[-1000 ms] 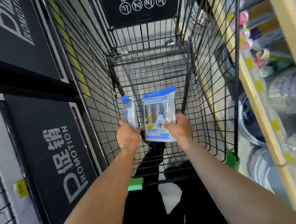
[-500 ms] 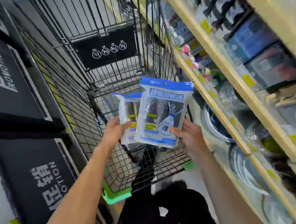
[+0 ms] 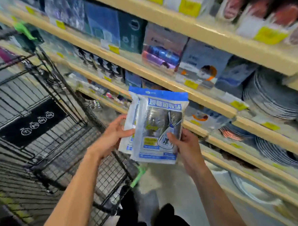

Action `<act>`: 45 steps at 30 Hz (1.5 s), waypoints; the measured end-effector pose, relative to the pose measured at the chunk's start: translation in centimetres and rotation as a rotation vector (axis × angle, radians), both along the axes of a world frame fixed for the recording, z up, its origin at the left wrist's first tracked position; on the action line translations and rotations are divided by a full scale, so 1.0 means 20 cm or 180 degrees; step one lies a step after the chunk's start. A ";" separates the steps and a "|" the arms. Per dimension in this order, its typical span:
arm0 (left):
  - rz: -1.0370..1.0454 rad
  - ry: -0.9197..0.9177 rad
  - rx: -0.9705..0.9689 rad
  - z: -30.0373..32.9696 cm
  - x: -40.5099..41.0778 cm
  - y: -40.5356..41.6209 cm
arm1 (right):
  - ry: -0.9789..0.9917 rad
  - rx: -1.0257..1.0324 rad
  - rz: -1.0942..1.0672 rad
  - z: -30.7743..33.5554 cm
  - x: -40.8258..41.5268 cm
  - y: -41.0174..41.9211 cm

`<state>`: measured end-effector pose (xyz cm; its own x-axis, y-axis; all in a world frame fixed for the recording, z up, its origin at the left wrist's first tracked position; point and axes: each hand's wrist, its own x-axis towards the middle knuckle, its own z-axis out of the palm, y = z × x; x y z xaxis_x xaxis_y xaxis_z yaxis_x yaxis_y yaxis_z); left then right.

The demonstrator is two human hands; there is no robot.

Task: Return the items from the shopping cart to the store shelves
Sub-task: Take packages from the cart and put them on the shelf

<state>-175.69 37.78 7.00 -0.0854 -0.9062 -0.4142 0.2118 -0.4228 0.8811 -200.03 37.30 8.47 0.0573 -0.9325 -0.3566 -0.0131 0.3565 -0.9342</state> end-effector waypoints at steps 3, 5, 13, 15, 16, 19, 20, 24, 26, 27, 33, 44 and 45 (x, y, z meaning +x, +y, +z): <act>-0.0388 -0.0024 -0.0085 0.04 -0.29 -0.11 | 0.0196 -0.0168 -0.0488 0.06 -0.25 0.05; -0.0610 -0.0108 -0.0147 0.09 -0.47 -0.16 | 0.0209 -0.0184 -0.0774 0.11 -0.40 0.09; -0.1342 -0.0485 -0.0706 0.29 -0.89 -0.50 | 0.0225 -0.0446 -0.1678 0.34 -0.68 -0.05; -0.1583 -0.0648 -0.0789 0.38 -0.96 -0.59 | 0.0222 -0.0588 -0.1841 0.39 -0.73 -0.14; -0.1784 -0.0793 -0.0861 0.42 -0.97 -0.64 | 0.0256 -0.0630 -0.1910 0.42 -0.74 -0.19; -0.2169 -0.1207 -0.1080 0.54 -1.00 -0.78 | 0.0290 -0.0481 -0.2069 0.46 -0.76 -0.29; -0.2129 -0.1276 -0.1059 0.56 -1.01 -0.81 | 0.0222 -0.0419 -0.2042 0.46 -0.78 -0.32; -0.1917 -0.1537 -0.0859 0.54 -1.07 -0.98 | -0.0017 -0.0451 -0.1939 0.42 -0.81 -0.36; -0.1713 -0.1661 -0.0760 0.53 -1.13 -1.03 | -0.0096 -0.0512 -0.1823 0.41 -0.83 -0.35; -0.1551 -0.1705 -0.0751 0.54 -1.16 -1.05 | -0.0116 -0.0502 -0.1802 0.39 -0.85 -0.34; -0.0899 -0.1539 -0.0688 0.55 -1.30 -1.09 | -0.0370 -0.0463 -0.1926 0.32 -0.91 -0.32; -0.0175 -0.1037 -0.0624 0.48 -1.28 -1.08 | -0.0613 -0.0355 -0.1687 0.22 -0.93 -0.27; -0.0090 -0.0990 -0.0708 0.45 -1.27 -1.06 | -0.0637 -0.0367 -0.1698 0.21 -0.93 -0.25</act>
<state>-201.02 16.62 16.09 -0.0129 -0.9759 -0.2179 -0.0891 -0.2159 0.9723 -218.69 32.24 12.59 -0.3753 -0.8831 -0.2816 0.3211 0.1611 -0.9332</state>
